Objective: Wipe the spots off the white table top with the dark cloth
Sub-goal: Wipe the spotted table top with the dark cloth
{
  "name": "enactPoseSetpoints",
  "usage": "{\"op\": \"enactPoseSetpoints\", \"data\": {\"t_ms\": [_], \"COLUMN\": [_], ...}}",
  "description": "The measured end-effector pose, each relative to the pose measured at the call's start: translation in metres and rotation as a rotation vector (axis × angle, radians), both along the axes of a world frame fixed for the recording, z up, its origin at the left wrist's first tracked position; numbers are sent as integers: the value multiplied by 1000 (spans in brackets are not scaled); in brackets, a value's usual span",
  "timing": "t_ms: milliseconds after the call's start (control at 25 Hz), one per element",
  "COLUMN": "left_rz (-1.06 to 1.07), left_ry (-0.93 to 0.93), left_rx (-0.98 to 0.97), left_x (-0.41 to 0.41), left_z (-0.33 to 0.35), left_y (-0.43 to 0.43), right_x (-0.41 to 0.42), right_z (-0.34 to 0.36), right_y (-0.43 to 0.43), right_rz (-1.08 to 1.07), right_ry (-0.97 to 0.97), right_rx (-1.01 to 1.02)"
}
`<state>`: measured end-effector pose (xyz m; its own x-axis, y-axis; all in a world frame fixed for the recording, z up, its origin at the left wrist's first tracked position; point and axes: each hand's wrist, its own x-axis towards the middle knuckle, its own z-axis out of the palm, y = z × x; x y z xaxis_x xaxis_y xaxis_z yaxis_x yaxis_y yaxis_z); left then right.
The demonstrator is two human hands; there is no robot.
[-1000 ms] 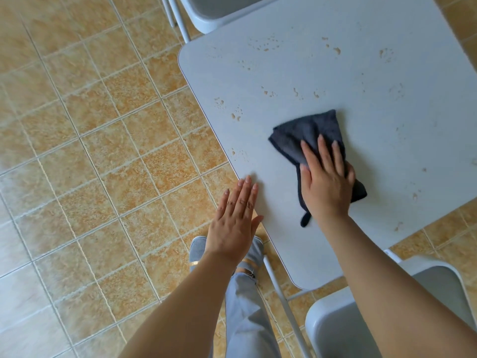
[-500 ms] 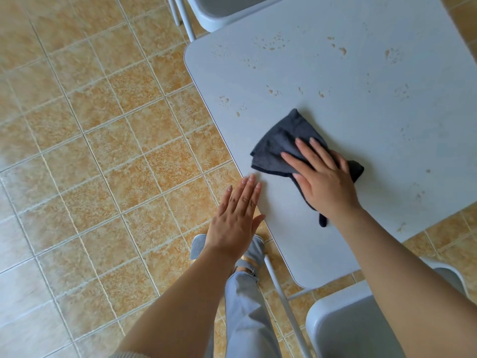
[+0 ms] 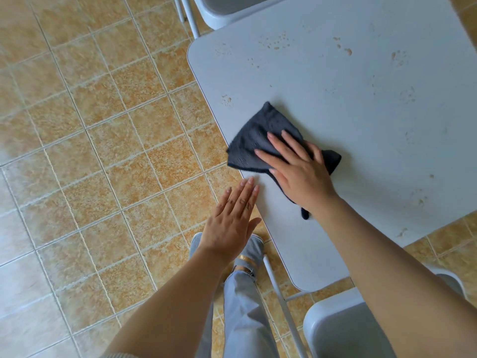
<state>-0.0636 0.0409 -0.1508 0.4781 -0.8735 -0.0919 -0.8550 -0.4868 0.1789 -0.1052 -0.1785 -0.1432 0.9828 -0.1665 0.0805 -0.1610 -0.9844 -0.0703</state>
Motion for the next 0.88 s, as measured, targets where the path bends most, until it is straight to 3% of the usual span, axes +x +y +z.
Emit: {"op": "enactPoseSetpoints", "data": {"t_ms": [120,360,480,640,760,880], "left_rz": [-19,-3,44,24,86,217], "left_ry": [-2,-3,13,36,62,91], "left_rx": [-6,-14,-32,-24,-1,0], "left_x": [3,10,16,37,56,77], "left_z": [-1,-1,1,0,-2,-1], "left_y": [3,-1,-10,-16,-26,-46], "right_x": [-27,42,54,-12,-32,18], "right_z": [6,-6,-8,-3,-6,-8], "right_y": [-29,-12,18,8,-15,-32], "right_rz": [16,-523,-498,-308,-468,-724], "right_ry": [-5,3,10,-63,-48,-30], "right_rx": [-15,81,91,-21,-60,75]}}
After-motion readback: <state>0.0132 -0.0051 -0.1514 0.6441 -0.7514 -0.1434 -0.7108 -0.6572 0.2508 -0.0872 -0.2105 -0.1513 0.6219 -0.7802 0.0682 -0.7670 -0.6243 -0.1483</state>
